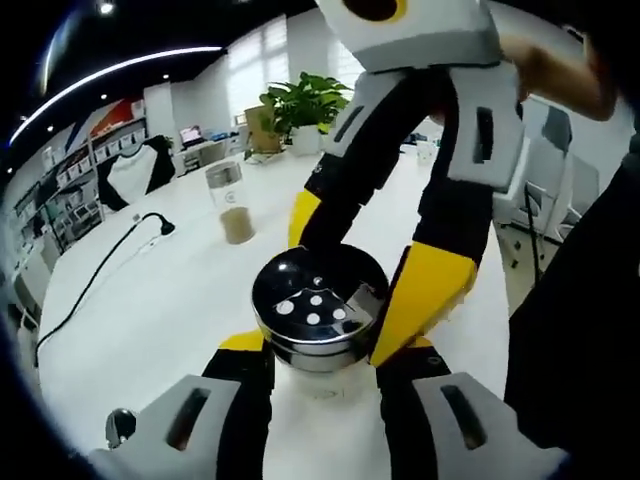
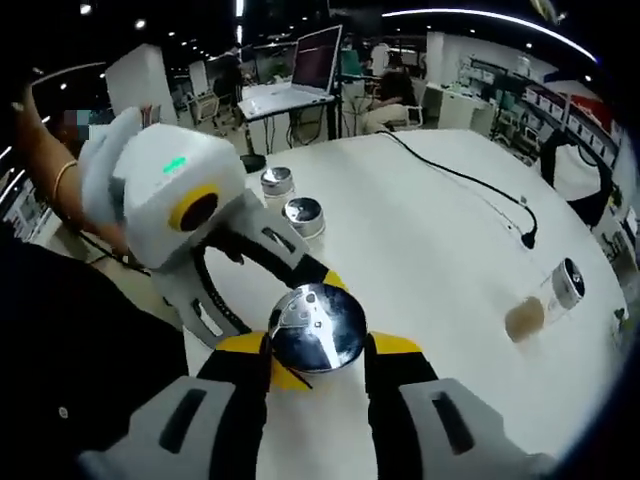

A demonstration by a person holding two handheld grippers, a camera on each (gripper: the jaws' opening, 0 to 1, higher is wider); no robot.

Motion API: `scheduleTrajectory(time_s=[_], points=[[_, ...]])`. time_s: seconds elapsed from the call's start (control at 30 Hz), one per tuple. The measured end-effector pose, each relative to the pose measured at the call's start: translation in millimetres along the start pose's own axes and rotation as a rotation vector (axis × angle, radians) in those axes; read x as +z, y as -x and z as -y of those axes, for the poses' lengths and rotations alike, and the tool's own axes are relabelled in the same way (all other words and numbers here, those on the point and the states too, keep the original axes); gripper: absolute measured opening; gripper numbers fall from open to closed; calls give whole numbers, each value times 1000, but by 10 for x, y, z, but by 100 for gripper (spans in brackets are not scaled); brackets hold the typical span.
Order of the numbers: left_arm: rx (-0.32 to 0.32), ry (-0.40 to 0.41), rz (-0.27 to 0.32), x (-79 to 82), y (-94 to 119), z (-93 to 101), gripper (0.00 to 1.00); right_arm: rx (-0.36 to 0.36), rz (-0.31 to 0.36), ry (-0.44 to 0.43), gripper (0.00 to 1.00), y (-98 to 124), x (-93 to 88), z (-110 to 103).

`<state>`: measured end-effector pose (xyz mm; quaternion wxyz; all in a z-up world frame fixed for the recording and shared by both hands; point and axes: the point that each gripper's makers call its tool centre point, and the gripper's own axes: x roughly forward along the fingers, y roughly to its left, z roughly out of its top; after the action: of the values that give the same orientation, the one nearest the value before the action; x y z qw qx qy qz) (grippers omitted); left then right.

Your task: Rotate the seasoning bottle until the label or dispensing opening points toward the visible target arrow and the bottle remains upright within the marked orientation range

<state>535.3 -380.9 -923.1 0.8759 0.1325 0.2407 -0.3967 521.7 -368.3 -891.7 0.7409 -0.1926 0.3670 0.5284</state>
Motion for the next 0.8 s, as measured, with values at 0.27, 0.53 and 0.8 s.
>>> scheduleTrajectory(time_s=[0.27, 0.53, 0.8], points=[[134, 75, 18, -12, 24, -78, 42, -20, 35, -100, 34, 15, 53, 14], [320, 164, 30, -42, 36, -146, 42, -65, 39, -164, 36, -47, 158, 20], [289, 151, 61, -83, 71, -159, 42, -52, 40, -100, 35, -62, 167, -6]])
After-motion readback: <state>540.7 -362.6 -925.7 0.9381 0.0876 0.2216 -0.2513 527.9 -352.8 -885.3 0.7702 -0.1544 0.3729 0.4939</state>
